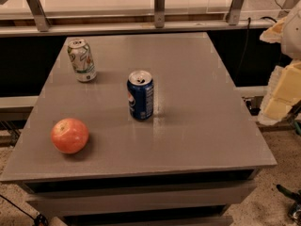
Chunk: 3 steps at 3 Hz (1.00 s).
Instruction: Pick pepsi can
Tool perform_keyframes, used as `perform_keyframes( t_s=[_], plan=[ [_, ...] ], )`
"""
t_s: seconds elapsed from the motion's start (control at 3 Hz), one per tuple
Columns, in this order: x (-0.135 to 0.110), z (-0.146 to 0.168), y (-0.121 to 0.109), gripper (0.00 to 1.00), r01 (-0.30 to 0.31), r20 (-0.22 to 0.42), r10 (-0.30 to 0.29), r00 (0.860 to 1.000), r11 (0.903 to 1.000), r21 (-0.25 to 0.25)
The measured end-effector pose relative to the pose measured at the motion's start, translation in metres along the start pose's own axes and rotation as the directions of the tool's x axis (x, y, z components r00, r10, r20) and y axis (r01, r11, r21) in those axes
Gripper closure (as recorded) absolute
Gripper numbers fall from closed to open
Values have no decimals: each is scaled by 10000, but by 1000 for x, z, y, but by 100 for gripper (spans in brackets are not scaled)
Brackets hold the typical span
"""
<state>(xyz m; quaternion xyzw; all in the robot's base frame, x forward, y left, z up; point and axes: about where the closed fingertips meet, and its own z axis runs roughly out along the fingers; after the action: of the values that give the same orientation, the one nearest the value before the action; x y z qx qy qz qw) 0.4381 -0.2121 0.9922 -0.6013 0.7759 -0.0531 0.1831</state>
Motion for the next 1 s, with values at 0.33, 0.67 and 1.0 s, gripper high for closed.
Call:
perform_keyframes(
  t_s=[0.33,0.67,1.0],
  plan=[
    [0,0,0,0,0,1,0,10000,10000,2],
    [-15,2,1,0,48,731,-35,9973,9998,-168],
    [-89,15,8,0,1222,2424,-1026,9647,9902,-672]
  ],
)
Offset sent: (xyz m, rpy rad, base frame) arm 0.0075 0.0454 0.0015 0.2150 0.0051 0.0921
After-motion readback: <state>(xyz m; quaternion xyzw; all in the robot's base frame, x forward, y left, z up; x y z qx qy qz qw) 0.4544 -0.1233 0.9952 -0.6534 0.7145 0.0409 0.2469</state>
